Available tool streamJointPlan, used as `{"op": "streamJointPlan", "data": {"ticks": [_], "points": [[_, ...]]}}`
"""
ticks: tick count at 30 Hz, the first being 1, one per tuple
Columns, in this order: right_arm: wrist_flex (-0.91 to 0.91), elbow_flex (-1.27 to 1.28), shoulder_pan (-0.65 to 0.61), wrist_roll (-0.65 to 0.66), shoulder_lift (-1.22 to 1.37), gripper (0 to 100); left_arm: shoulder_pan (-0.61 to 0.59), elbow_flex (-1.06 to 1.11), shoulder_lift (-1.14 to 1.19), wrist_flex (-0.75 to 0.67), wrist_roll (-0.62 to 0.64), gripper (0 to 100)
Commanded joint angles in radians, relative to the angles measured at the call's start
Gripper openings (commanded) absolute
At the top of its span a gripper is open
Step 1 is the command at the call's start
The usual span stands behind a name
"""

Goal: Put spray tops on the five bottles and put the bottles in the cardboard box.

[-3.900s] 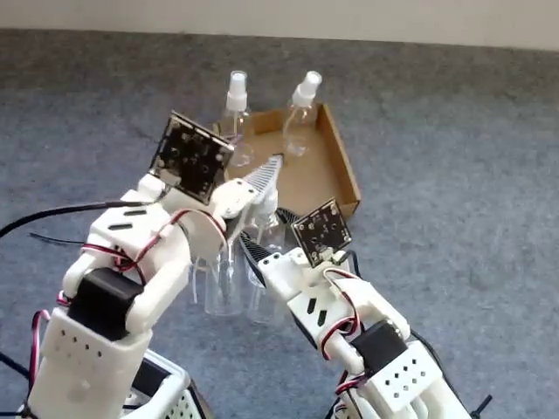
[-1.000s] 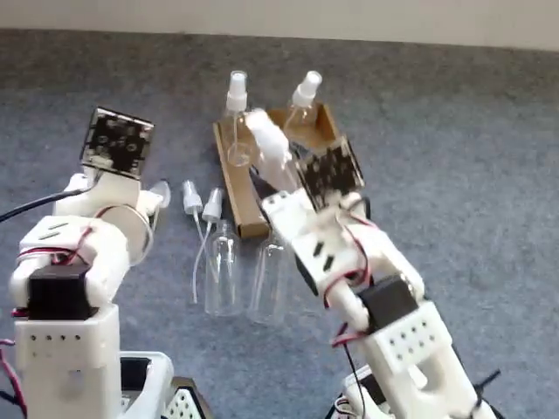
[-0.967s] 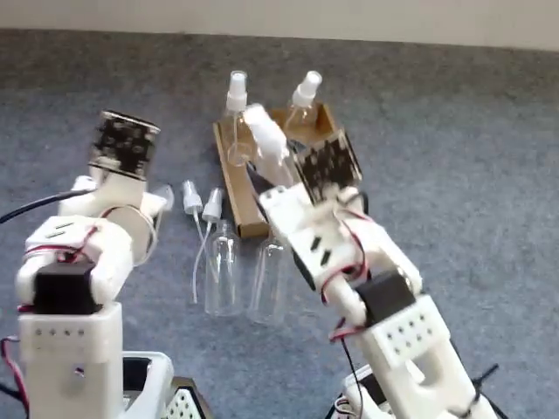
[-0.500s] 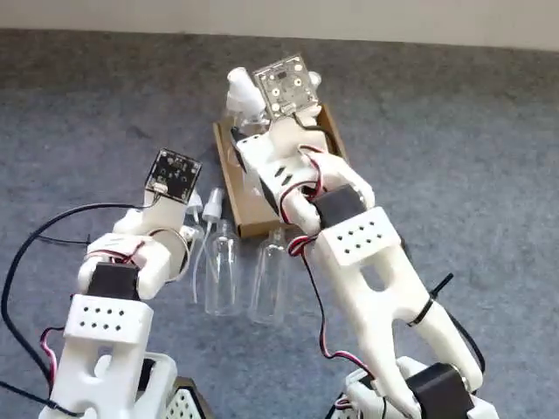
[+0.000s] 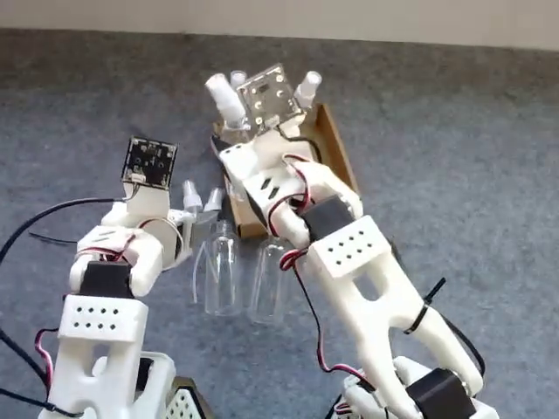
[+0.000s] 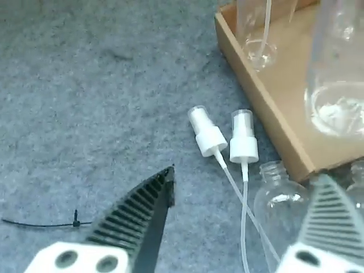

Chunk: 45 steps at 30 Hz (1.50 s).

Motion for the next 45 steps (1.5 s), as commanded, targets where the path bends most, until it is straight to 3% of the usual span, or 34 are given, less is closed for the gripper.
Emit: {"op": "streamJointPlan", "data": {"ticks": [1, 12, 18, 28, 31, 39, 45], "points": [[-0.038, 0.007, -0.010, -0.005, -0.068, 0.4, 0.035, -0.090, -0.016, 0.063, 0.008, 41], [0.016, 0.209, -0.010, -0.008, -0.320, 0.4, 0.093, -0.091, -0.016, 0.068, 0.012, 41], [0.214, 0.225, -0.038, -0.012, -0.395, 0.4, 0.102, -0.025, -0.016, -0.057, 0.014, 41], [0.220, 0.228, -0.047, -0.008, -0.418, 0.4, 0.101, -0.012, -0.016, -0.077, 0.014, 41], [0.154, 0.225, -0.001, -0.005, -0.390, 0.4, 0.064, -0.010, -0.016, -0.074, 0.014, 41], [-0.200, 0.223, 0.068, -0.003, -0.131, 0.4, -0.295, 0.008, -0.007, -0.078, 0.014, 41], [-0.397, 0.223, 0.065, -0.003, 0.028, 0.4, -0.332, 0.093, -0.007, -0.198, 0.014, 41]]}}
